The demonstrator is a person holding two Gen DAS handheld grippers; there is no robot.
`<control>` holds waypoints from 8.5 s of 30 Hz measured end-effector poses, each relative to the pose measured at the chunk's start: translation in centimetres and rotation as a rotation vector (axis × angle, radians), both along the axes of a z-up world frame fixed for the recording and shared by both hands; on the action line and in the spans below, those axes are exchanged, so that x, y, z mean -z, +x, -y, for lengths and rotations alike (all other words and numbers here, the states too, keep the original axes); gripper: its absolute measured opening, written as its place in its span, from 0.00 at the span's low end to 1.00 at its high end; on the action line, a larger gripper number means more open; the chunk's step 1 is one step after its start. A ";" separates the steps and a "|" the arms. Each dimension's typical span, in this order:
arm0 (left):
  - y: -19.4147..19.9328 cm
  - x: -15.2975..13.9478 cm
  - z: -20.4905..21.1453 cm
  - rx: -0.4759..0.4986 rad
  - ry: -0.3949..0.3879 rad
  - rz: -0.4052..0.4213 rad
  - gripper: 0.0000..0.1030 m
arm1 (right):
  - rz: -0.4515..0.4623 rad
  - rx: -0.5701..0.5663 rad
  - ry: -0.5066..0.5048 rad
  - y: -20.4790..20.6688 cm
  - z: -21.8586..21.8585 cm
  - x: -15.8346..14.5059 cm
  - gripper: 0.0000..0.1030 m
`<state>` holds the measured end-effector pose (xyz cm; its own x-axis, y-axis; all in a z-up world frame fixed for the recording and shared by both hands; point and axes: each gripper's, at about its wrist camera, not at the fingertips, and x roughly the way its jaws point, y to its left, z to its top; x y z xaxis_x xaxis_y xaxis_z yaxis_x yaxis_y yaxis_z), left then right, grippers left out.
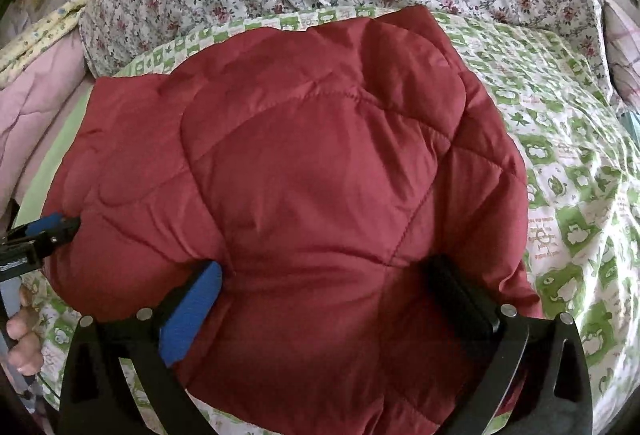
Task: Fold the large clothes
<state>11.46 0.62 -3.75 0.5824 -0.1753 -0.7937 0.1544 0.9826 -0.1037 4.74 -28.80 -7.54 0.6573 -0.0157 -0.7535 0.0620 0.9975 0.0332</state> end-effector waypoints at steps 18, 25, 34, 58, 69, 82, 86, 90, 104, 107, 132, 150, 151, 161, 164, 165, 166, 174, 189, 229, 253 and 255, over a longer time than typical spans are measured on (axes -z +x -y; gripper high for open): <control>-1.0 -3.2 1.7 0.040 -0.016 0.031 0.91 | 0.067 -0.093 0.028 -0.9 -4.4 -3.4 0.98; 2.1 -1.2 2.6 0.014 0.033 -0.025 0.92 | 0.011 -0.071 -0.015 2.9 -3.4 -1.6 1.00; 3.3 -0.5 3.4 -0.040 0.073 -0.047 0.96 | 0.032 -0.092 0.005 3.8 -1.7 -0.4 1.00; 2.7 -2.0 2.3 -0.054 0.108 0.006 0.99 | 0.011 -0.070 -0.018 3.5 -1.9 -0.7 0.99; 6.7 -0.9 1.5 -0.006 0.074 -0.001 1.00 | -0.021 -0.011 -0.046 8.2 -1.3 -1.6 1.00; 8.0 0.2 1.9 -0.017 0.102 -0.032 1.00 | -0.036 -0.005 -0.029 9.2 -0.4 -0.6 1.00; 8.1 0.3 2.0 -0.016 0.118 -0.036 1.00 | -0.011 0.002 -0.043 8.0 -1.0 -1.9 0.99; 8.0 0.4 2.1 -0.020 0.125 -0.031 1.00 | 0.075 -0.015 -0.047 4.2 -2.6 -4.0 0.99; 6.6 -0.7 1.6 -0.019 0.109 -0.025 1.00 | -0.023 -0.051 -0.076 5.8 -2.6 -0.5 1.00; 4.8 -0.9 1.3 -0.006 0.089 -0.014 1.00 | -0.023 -0.050 -0.071 5.8 -2.4 -0.5 1.00; -5.3 -1.1 -0.3 -0.015 0.140 -0.009 1.00 | -0.002 -0.134 0.029 -5.9 -4.0 -4.0 1.00; -11.6 -5.1 0.8 0.029 0.237 0.021 1.00 | -0.049 -0.205 -0.014 -12.5 -6.8 -5.6 1.00; -11.6 -5.8 1.0 0.033 0.241 0.030 1.00 | -0.044 -0.203 -0.014 -12.4 -6.8 -6.0 1.00; -9.4 -5.4 2.1 0.030 0.284 0.002 1.00 | -0.093 -0.194 -0.013 -9.9 -6.5 -5.4 1.00; -8.6 -5.0 2.4 0.034 0.287 -0.014 1.00 | -0.109 -0.185 -0.017 -9.1 -6.3 -5.0 1.00; -8.6 -4.9 2.5 0.033 0.287 -0.015 1.00 | -0.110 -0.184 -0.016 -8.9 -6.2 -5.0 1.00; -8.4 -4.9 2.6 0.034 0.286 -0.017 1.00 | -0.112 -0.182 -0.014 -8.7 -6.2 -5.0 1.00; -7.7 -5.0 3.0 0.047 0.279 -0.013 1.00 | -0.124 -0.179 -0.024 -7.2 -6.2 -5.1 1.00; -6.5 -5.3 3.0 0.046 0.270 -0.012 1.00 | -0.131 -0.183 -0.033 -5.2 -6.2 -5.6 1.00; -6.1 -6.1 3.1 0.065 0.261 0.001 1.00 | -0.155 -0.195 -0.041 -4.2 -6.4 -6.1 1.00; -5.7 -6.4 3.2 0.064 0.277 0.010 1.00 | -0.153 -0.206 -0.060 -3.7 -6.4 -7.1 1.00; -5.6 -6.5 3.2 0.063 0.278 0.011 1.00 | -0.152 -0.206 -0.060 -3.7 -6.4 -7.1 1.00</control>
<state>5.88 -2.57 2.72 0.5861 0.0124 -0.8102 0.2156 0.9615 0.1707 1.01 -22.40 -0.44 0.5303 0.0589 -0.8457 -0.1433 0.9895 -0.0209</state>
